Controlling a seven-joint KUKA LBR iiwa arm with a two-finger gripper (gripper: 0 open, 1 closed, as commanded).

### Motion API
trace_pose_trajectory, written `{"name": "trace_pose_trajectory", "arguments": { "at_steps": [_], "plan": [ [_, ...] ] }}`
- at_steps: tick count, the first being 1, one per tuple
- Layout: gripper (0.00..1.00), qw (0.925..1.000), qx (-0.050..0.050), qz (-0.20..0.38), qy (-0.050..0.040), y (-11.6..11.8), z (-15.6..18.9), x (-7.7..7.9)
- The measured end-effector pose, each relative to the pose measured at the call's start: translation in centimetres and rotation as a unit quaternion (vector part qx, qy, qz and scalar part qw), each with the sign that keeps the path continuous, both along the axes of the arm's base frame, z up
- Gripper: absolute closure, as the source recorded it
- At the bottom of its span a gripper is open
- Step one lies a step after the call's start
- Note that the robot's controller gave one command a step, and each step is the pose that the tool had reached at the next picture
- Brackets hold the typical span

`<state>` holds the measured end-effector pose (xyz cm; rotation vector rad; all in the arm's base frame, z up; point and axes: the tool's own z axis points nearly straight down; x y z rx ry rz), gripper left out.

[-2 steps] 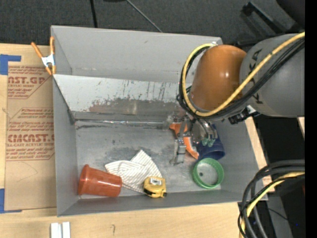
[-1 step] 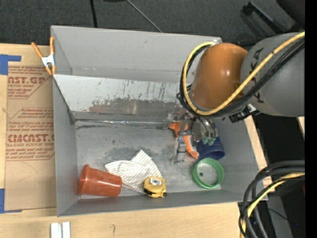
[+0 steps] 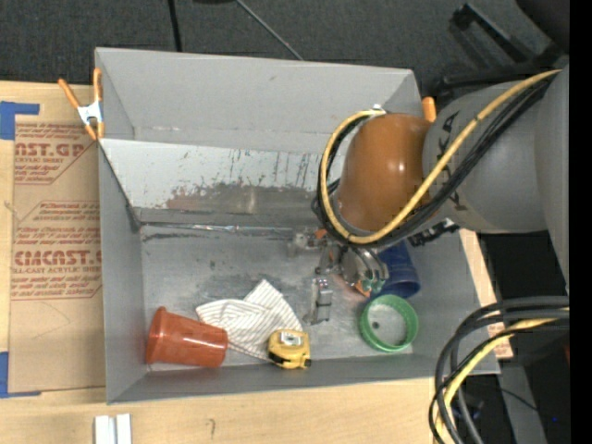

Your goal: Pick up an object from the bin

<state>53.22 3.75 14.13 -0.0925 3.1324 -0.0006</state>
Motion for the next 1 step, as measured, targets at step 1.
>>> {"name": "trace_pose_trajectory", "arguments": {
  "at_steps": [1],
  "plan": [
    [1.00,0.9974,0.000,0.072,0.0022,2.52,-7.11,-0.60]
  ]
}}
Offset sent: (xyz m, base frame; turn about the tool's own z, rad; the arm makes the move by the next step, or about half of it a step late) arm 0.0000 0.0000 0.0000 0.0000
